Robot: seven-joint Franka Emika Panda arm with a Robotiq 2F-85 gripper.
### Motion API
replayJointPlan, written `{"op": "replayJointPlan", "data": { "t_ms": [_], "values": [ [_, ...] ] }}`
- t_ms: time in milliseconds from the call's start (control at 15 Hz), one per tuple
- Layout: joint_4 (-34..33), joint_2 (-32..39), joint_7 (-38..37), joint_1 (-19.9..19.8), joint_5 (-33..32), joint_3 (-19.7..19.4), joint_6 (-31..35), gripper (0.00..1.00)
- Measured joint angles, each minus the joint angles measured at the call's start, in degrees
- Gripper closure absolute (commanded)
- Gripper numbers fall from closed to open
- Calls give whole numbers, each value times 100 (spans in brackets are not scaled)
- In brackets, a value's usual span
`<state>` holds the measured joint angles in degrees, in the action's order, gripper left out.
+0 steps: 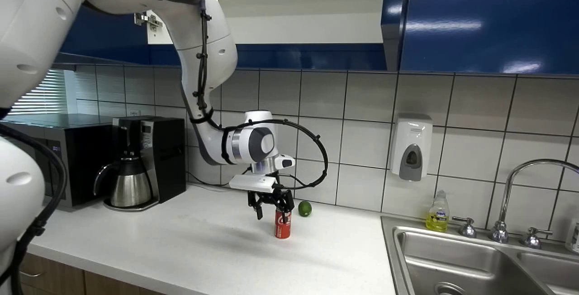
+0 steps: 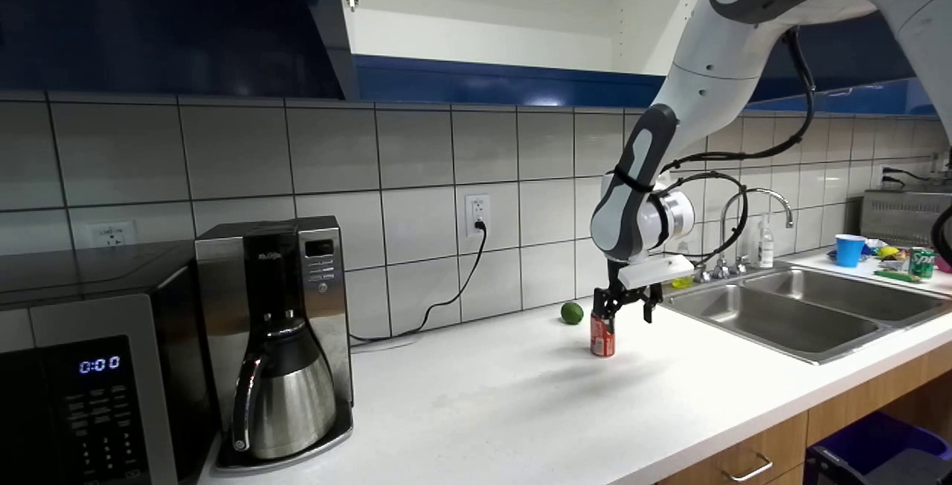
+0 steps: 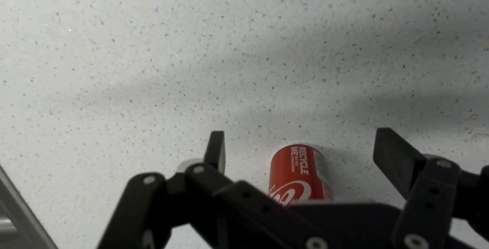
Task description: Put the can inside the cupboard
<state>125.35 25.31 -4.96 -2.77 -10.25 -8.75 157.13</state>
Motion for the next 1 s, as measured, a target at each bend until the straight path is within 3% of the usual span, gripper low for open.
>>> {"op": "replayJointPlan", "data": {
  "t_ms": [1000],
  "values": [
    [-815,1121,-411,427,125,-373,846,0]
  ]
}}
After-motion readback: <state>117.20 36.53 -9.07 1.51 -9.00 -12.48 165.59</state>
